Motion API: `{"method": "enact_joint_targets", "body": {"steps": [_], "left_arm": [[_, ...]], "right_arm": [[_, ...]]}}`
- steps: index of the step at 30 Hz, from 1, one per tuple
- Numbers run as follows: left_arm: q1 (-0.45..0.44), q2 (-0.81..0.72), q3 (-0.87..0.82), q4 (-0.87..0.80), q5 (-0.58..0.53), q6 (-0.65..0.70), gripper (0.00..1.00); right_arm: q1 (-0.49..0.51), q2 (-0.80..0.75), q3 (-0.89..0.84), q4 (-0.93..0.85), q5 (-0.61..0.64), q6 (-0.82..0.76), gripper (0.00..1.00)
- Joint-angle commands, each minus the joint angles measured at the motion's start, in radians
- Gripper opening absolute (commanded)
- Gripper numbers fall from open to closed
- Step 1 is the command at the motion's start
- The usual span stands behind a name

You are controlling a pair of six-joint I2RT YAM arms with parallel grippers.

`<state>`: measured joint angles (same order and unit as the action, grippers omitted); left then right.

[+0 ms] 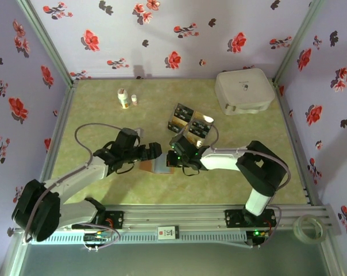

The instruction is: Put the credit cards into the card holder

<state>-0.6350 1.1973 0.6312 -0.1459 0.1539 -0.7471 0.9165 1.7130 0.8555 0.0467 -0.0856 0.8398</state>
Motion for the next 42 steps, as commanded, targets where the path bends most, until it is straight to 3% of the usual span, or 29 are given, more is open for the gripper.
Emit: {"method": "enact_joint_targets", "body": {"steps": [1,3,7,9,14,25,42], "left_arm": [[-0.004,0.021,-0.030,0.075,0.017,-0.010,1.00],[-0.005,0.025,-0.048,0.078,0.001,-0.005,1.00],[-0.005,0.021,-0.083,0.087,-0.032,0.009,1.00],[-0.005,0.021,-0.094,0.092,-0.036,0.014,1.00],[-0.005,0.022,-0.118,0.103,-0.056,0.029,1.00],[-0.005,0.055,-0.143,0.108,-0.083,0.087,0.99],[-0.006,0.104,-0.139,0.097,-0.108,0.124,0.95]], "right_arm": [[0.002,-0.046,0.014,-0.054,0.036,-0.024,0.00],[0.002,-0.054,0.020,-0.073,0.049,-0.031,0.01],[-0.001,-0.065,0.054,-0.146,0.091,-0.050,0.16],[0.000,-0.074,0.068,-0.172,0.104,-0.062,0.19],[-0.004,-0.084,0.097,-0.209,0.119,-0.091,0.20],[-0.040,-0.004,0.131,-0.108,-0.002,-0.057,0.17],[-0.041,0.089,0.164,-0.100,-0.028,-0.054,0.30]]}}
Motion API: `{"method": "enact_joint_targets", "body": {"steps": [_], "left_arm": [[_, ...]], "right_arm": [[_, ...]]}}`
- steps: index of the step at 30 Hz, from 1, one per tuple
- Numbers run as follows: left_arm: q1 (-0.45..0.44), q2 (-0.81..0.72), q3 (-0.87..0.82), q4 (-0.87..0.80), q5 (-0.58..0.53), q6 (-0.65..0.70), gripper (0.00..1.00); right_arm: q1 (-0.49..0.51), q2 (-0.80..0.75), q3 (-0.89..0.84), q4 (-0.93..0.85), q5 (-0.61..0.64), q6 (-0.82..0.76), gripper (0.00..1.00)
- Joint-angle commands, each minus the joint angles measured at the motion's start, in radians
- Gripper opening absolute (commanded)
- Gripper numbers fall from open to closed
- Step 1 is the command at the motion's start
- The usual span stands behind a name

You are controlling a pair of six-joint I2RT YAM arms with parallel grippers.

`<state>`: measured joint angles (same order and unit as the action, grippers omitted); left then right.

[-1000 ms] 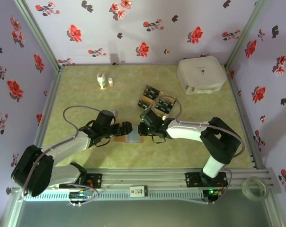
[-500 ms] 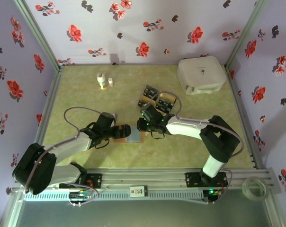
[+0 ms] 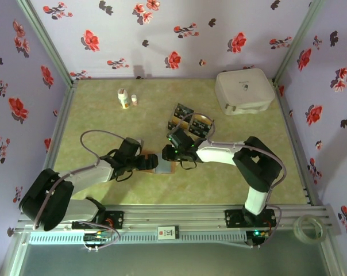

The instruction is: Put the credit cards into the card holder

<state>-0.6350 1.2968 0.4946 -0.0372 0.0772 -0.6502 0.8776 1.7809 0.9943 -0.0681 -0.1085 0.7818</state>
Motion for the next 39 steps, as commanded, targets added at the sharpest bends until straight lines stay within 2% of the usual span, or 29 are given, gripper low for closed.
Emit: {"method": "enact_joint_targets", "body": {"steps": [1,9,15,24,39], "left_arm": [[-0.007,-0.001,0.001,-0.025,-0.036,0.027,0.95],[-0.008,-0.086,0.051,-0.181,-0.101,0.037,0.92],[-0.031,-0.166,0.080,-0.216,-0.097,0.027,0.91],[-0.067,-0.144,0.074,-0.129,-0.033,0.011,0.91],[-0.072,-0.036,-0.011,-0.026,-0.026,0.021,0.87]], "right_arm": [[-0.002,0.022,0.026,0.016,-0.006,0.004,0.30],[-0.009,0.031,0.035,0.011,-0.014,-0.003,0.30],[-0.017,0.028,0.043,0.004,-0.020,-0.009,0.28],[-0.020,0.034,0.046,0.012,-0.030,-0.009,0.25],[-0.030,0.082,0.044,0.027,-0.046,-0.015,0.23]]}}
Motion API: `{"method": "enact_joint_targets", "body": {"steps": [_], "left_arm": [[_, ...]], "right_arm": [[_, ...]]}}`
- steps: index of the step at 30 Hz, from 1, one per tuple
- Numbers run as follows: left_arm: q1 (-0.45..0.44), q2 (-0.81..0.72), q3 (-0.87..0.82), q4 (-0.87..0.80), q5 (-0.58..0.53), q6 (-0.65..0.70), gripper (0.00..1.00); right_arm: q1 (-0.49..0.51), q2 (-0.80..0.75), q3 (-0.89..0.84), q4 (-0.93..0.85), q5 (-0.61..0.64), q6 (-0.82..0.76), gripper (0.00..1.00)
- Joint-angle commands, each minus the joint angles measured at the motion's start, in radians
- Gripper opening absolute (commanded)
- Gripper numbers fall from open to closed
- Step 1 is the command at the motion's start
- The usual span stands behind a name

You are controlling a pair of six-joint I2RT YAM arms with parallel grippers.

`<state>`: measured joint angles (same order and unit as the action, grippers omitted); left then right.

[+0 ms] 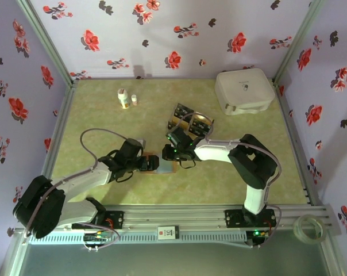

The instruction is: Put the credit cards into the card holder

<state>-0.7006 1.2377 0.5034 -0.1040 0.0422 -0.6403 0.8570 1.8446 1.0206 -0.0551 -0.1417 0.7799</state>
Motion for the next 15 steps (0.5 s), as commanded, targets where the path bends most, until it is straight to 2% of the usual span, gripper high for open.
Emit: {"method": "enact_joint_targets", "body": {"steps": [1,10,15], "left_arm": [[-0.007,0.031,-0.024,0.047,0.010,0.012,0.87],[-0.007,0.077,-0.023,0.078,0.007,0.021,0.87],[-0.007,0.016,0.016,-0.023,-0.036,0.033,0.87]], "right_arm": [[-0.009,0.019,0.017,0.016,-0.013,-0.013,0.23],[-0.011,0.027,-0.004,0.055,-0.036,0.012,0.26],[-0.012,-0.017,-0.001,0.037,-0.027,0.001,0.26]]}}
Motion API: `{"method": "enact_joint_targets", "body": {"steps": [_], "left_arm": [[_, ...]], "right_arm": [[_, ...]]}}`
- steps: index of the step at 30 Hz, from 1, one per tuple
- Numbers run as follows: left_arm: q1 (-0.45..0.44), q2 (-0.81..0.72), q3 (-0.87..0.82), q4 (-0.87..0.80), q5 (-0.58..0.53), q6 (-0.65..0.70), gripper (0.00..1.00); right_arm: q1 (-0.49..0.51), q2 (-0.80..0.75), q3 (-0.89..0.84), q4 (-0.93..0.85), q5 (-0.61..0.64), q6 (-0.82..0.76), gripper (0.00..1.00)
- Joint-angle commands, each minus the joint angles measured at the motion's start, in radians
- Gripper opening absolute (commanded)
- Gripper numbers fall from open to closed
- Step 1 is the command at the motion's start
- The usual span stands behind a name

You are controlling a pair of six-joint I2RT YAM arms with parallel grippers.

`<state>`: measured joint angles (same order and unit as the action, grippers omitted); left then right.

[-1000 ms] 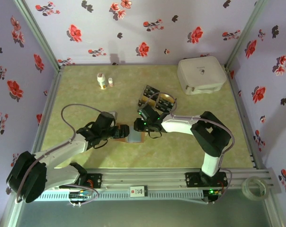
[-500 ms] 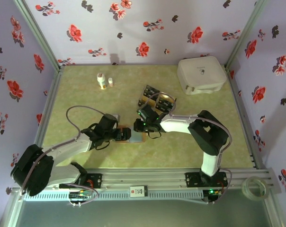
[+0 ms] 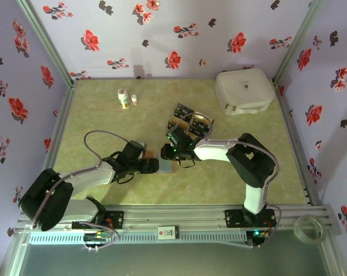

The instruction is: Put the credit cards into the card holder

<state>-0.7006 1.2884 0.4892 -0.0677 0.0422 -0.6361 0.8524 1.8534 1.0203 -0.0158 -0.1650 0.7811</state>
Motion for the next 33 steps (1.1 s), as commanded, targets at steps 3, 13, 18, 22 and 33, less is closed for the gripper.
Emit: {"method": "enact_joint_targets", "body": {"steps": [3,13,18,22,33], "left_arm": [[-0.008,-0.075,0.069,-0.156,-0.079,0.029,0.88],[-0.040,-0.149,0.154,-0.204,-0.079,-0.013,0.88],[-0.050,-0.147,0.117,-0.096,-0.012,-0.036,0.88],[-0.052,-0.127,0.070,-0.013,0.027,-0.045,0.88],[-0.051,-0.065,-0.030,0.057,0.003,-0.030,0.87]], "right_arm": [[-0.009,-0.058,0.013,-0.033,0.010,-0.017,0.27],[-0.020,-0.052,0.038,-0.081,0.026,-0.053,0.27],[-0.021,-0.032,0.035,-0.066,0.017,-0.049,0.26],[-0.021,-0.025,0.034,-0.057,0.007,-0.048,0.26],[-0.023,-0.013,0.042,-0.051,-0.011,-0.045,0.25]]}}
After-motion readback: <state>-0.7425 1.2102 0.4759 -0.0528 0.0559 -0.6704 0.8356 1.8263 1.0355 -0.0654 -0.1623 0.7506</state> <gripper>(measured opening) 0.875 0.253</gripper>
